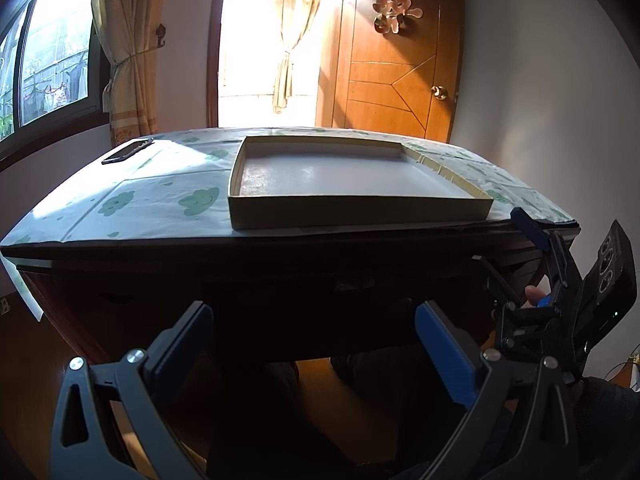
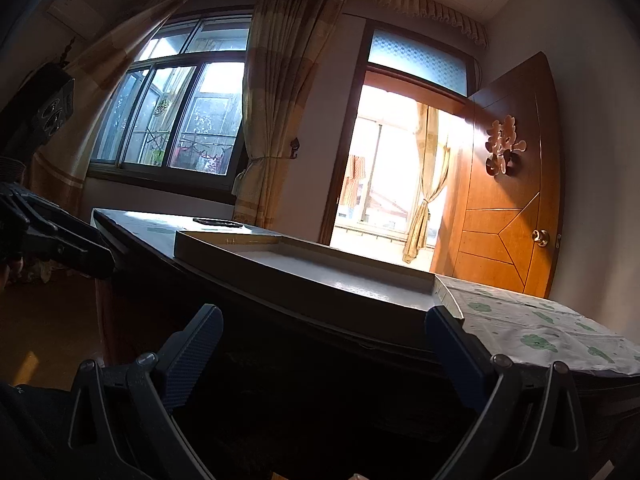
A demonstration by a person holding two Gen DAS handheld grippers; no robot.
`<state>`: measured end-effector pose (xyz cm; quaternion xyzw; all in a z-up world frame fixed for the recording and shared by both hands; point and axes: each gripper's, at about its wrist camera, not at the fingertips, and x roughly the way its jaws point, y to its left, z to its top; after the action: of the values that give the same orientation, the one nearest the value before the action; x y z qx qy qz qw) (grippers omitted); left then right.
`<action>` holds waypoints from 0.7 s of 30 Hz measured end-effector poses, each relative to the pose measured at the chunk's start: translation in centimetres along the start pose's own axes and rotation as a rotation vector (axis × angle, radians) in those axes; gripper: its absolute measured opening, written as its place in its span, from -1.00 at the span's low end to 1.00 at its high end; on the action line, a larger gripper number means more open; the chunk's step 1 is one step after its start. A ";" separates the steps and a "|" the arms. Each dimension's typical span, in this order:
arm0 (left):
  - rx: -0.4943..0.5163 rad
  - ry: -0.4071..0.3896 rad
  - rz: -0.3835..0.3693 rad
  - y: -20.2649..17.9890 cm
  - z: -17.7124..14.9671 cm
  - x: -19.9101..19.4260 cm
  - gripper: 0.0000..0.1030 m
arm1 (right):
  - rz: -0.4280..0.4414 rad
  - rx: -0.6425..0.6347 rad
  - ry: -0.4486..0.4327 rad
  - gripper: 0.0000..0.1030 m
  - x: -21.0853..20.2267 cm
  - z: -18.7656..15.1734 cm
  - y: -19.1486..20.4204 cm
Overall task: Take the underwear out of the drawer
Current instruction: 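Pull the drawer under the table open with the left hand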
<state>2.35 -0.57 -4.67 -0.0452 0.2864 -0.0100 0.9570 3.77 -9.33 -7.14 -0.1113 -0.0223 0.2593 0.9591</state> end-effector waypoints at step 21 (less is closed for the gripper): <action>-0.006 0.033 0.031 0.1 -0.4 0.8 1.00 | 0.012 -0.031 -0.135 0.99 3.2 -2.4 -3.0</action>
<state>2.77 -0.58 -5.40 -0.0437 0.3029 0.0050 0.9520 8.23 -10.74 -8.83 -0.1088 -0.0905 0.2717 0.9519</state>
